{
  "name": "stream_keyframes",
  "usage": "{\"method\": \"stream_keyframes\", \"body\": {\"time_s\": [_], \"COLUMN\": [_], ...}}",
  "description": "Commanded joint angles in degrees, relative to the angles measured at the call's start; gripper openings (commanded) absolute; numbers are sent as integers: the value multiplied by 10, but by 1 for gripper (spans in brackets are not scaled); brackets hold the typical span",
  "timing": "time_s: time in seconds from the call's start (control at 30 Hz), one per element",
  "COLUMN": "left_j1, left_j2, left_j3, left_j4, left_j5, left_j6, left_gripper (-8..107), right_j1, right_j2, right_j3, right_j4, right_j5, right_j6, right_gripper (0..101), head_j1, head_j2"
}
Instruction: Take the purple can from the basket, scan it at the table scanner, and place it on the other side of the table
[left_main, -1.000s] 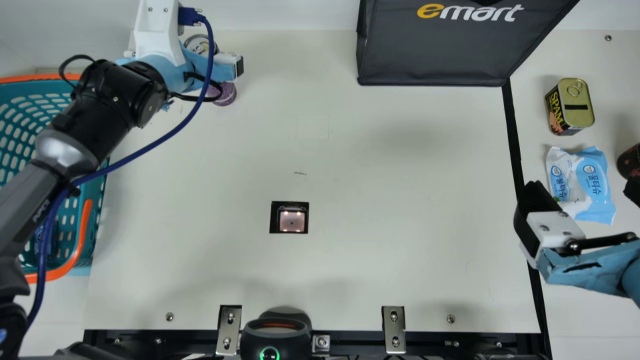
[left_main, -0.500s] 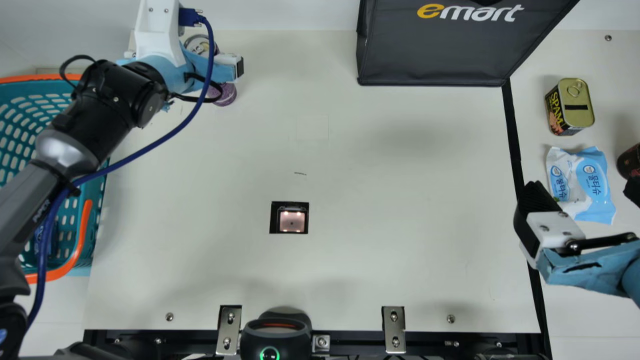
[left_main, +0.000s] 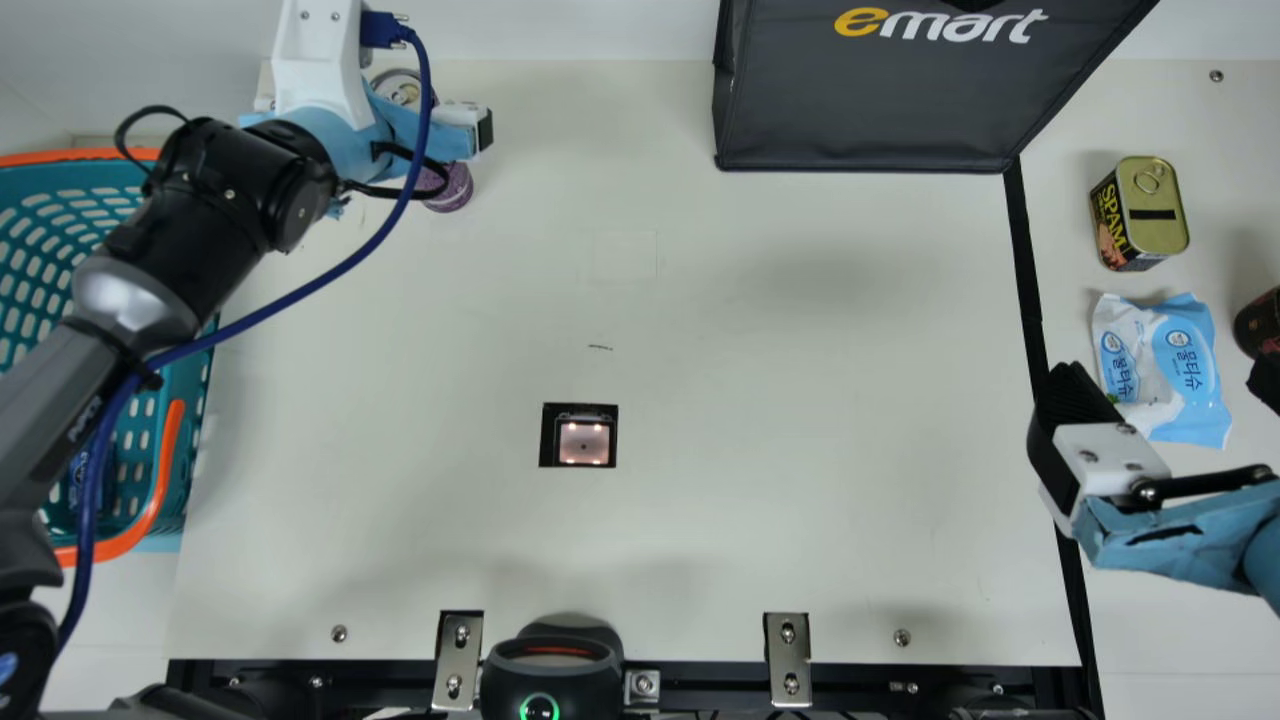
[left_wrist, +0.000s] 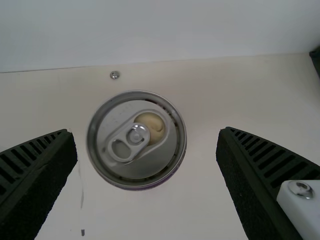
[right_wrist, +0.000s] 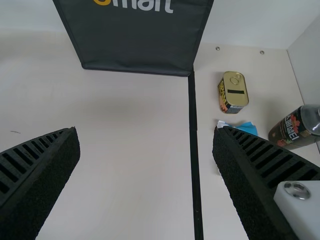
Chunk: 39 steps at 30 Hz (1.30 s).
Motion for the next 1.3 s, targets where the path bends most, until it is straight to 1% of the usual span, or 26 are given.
{"method": "stream_keyframes", "body": {"time_s": [0.0, 0.17, 0.37, 0.63, 0.67, 0.93, 1.13, 1.27], "left_j1": [0, 4, 8, 8, 8, 2, -13, -32], "left_j2": [5, 19, 25, 9, 4, -49, -78, -93], "left_j3": [-2, -12, -25, -24, -23, -5, 3, 4], "left_j4": [0, 15, 42, 13, 9, -12, 2, 27], "left_j5": [0, -2, 1, 13, 16, 50, 77, 98], "left_j6": [1, -11, -34, -7, -3, 17, -16, -56], "left_gripper": [90, 90, 50, -4, -8, -8, -8, -8], "right_j1": [0, 0, 0, 0, 0, 0, 0, 0], "right_j2": [0, 0, 0, 0, 0, 0, 0, 0], "right_j3": [0, 0, 0, 0, 0, 0, 0, 0], "right_j4": [0, 0, 0, 0, 0, 0, 0, 0], "right_j5": [0, 0, 0, -1, -1, -1, -1, -1], "right_j6": [0, 0, 0, 0, 0, 0, 0, 0], "right_gripper": [95, 95, 95, 95, 95, 95, 95, 95], "head_j1": [-17, -17, -17, -17, -17, -17, -17, -17], "head_j2": [0, 0, 0, 0, 0, 0, 0, 0]}}
